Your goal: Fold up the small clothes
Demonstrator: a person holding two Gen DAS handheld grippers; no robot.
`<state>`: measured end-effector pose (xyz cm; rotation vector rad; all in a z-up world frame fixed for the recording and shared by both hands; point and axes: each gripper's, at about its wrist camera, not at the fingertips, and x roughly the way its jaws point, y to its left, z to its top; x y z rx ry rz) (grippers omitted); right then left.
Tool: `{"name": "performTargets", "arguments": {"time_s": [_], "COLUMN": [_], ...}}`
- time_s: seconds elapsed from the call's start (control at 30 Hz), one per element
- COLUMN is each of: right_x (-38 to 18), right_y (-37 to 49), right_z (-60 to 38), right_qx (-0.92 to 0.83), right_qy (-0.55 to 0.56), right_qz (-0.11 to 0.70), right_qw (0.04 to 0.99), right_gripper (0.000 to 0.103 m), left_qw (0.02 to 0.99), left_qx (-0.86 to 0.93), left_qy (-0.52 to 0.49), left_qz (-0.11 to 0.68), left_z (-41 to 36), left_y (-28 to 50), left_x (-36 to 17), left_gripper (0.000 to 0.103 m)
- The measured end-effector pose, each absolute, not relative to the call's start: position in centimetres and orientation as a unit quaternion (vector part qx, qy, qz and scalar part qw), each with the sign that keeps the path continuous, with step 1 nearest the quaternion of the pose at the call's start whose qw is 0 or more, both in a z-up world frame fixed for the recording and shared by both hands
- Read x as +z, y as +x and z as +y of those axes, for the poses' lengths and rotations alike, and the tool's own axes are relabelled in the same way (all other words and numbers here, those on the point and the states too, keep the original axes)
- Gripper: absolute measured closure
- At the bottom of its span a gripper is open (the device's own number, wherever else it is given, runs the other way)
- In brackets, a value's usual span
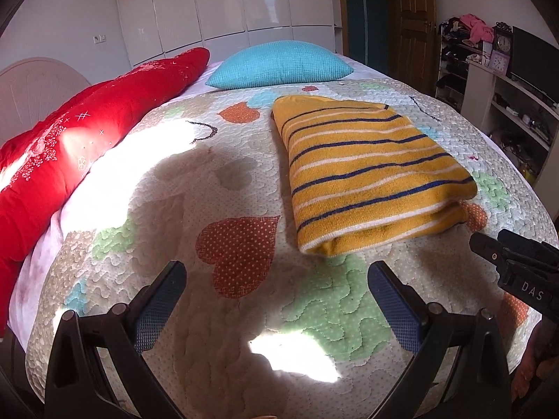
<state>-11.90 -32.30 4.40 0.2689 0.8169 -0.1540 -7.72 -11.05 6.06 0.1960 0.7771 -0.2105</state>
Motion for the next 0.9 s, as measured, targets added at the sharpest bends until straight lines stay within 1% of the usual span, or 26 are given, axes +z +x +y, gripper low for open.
{"name": "performTargets", "arguments": {"time_s": [0.3,0.47,0.7,0.77,0.9], "right_x": [2.9,2.4,1.6,1.4,1.0], "right_y": [-11.7,-11.6,-11.6,-11.5,-11.3], "right_z": [-31.8,-31.0,-30.1,-29.8,-29.2], "right_qx": [-0.086,-0.094,-0.105,-0.106,-0.115], "right_qy": [0.126,0.101,0.079,0.07,0.058], "right_qz": [0.414,0.414,0.405,0.404,0.398], "right_qw": [0.897,0.9,0.905,0.906,0.908], "right_gripper": [0.031,0.025,0.019,0.014,0.009], "left_qw": [0.897,0.877,0.878,0.88,0.883], "left_qx": [-0.099,-0.094,-0.098,-0.095,-0.095], "left_qy": [0.084,0.074,0.053,0.053,0.054], "left_qz": [0.423,0.465,0.466,0.462,0.456], "left_z": [-10.4,-9.9,-9.3,-9.4,-9.4], "left_y": [-6.4,-5.5,-5.4,-5.5,-5.6], "left_x": [3.2,0.7,-0.2,-0.4,-0.5], "left_gripper": [0.0,0.0,0.0,0.0,0.0]}}
